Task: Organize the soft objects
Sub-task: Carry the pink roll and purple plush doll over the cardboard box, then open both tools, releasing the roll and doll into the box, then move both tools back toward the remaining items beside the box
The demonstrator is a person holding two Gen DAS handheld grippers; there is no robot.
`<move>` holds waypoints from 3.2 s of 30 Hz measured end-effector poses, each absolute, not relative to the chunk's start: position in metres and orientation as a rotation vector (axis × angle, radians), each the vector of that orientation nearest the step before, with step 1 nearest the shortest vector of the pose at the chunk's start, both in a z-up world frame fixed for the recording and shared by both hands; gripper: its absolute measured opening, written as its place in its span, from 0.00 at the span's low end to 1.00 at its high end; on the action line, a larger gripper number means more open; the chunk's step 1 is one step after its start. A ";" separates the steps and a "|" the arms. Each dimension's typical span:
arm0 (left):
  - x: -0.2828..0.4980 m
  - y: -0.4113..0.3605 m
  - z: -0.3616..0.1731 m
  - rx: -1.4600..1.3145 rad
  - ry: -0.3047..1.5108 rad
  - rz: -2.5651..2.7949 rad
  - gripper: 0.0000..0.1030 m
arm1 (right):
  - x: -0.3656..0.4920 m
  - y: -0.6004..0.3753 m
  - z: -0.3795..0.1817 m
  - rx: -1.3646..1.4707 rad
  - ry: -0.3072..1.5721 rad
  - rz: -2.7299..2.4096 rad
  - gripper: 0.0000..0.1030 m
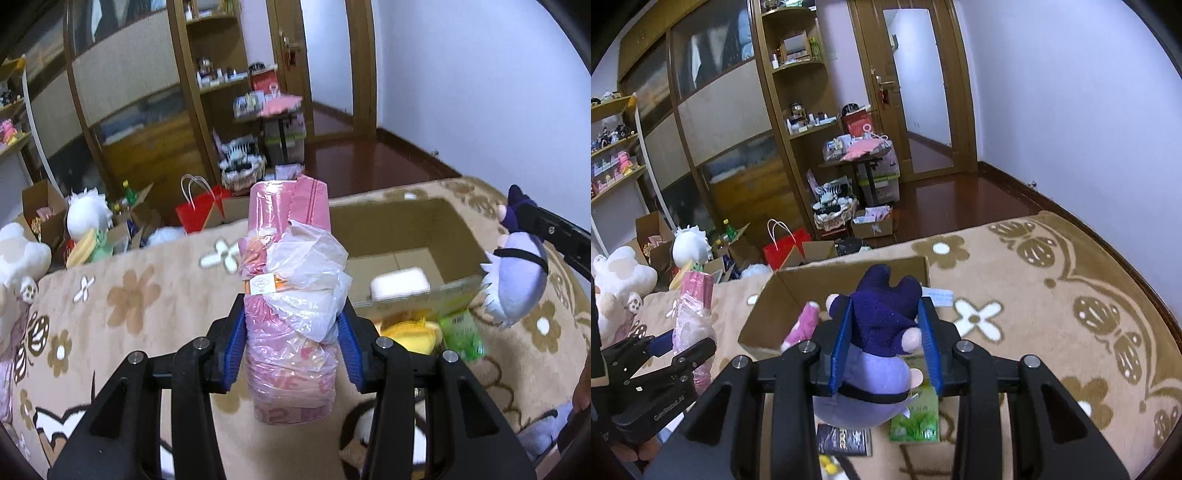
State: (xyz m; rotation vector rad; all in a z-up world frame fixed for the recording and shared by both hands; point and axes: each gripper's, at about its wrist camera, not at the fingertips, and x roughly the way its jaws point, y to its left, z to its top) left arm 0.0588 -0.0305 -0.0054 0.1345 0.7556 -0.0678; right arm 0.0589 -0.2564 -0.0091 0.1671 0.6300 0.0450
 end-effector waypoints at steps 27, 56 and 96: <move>0.117 -0.033 -0.020 0.147 0.663 -0.060 0.43 | 0.113 -0.259 -0.028 0.085 0.623 0.037 0.37; 0.136 -0.038 -0.062 0.191 0.829 -0.097 0.55 | 0.128 -0.242 -0.048 0.044 0.650 0.084 0.46; 0.033 -0.033 -0.010 0.191 0.802 -0.049 0.97 | 0.035 -0.257 -0.004 0.103 0.622 0.076 1.00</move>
